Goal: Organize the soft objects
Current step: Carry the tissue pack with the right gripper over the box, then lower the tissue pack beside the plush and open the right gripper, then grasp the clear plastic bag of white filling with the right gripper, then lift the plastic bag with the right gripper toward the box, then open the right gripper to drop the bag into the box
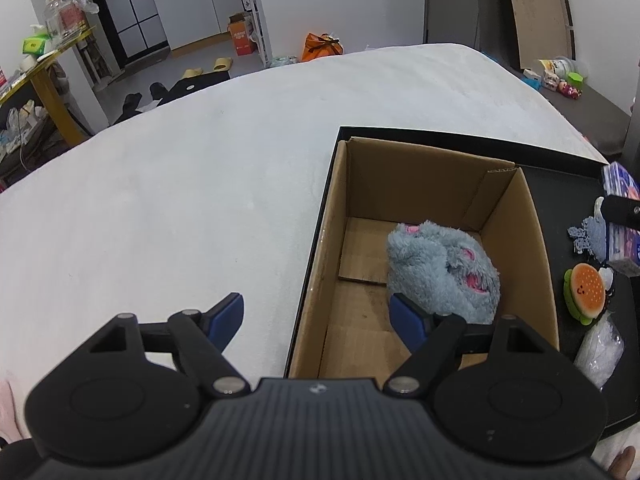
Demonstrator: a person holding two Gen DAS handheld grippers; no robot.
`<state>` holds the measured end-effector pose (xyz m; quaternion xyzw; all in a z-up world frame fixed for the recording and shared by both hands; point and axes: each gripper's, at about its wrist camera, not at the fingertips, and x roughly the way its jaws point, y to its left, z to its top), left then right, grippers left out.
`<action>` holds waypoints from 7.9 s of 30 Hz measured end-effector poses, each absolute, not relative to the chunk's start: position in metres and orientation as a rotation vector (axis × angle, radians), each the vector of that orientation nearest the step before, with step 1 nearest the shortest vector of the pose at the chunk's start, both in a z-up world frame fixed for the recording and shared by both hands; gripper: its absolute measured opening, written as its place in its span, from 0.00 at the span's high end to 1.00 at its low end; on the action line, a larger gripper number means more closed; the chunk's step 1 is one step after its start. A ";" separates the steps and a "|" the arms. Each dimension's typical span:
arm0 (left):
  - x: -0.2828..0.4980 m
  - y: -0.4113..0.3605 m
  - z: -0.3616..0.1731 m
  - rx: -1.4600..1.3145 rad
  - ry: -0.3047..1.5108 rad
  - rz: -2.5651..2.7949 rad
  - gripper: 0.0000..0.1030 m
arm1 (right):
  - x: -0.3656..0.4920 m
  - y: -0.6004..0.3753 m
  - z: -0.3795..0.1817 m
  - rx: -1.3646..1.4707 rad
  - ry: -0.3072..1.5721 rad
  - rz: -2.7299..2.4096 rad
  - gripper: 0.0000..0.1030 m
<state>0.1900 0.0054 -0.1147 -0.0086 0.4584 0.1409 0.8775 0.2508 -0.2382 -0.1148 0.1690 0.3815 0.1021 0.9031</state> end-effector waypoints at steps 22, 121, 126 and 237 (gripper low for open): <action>0.189 0.030 -0.118 -0.152 0.971 0.204 0.64 | 0.245 -0.172 -0.097 0.289 0.717 0.435 0.51; 0.184 -0.015 -0.135 0.032 1.043 0.241 0.37 | 0.220 -0.250 -0.197 0.390 1.039 -0.156 0.12; 0.184 -0.015 -0.135 0.042 1.039 0.245 0.36 | 0.227 -0.247 -0.205 0.367 1.065 -0.162 0.14; 0.179 0.056 -0.130 -0.314 0.997 0.194 0.58 | 0.246 -0.192 -0.092 -0.071 0.929 0.399 0.22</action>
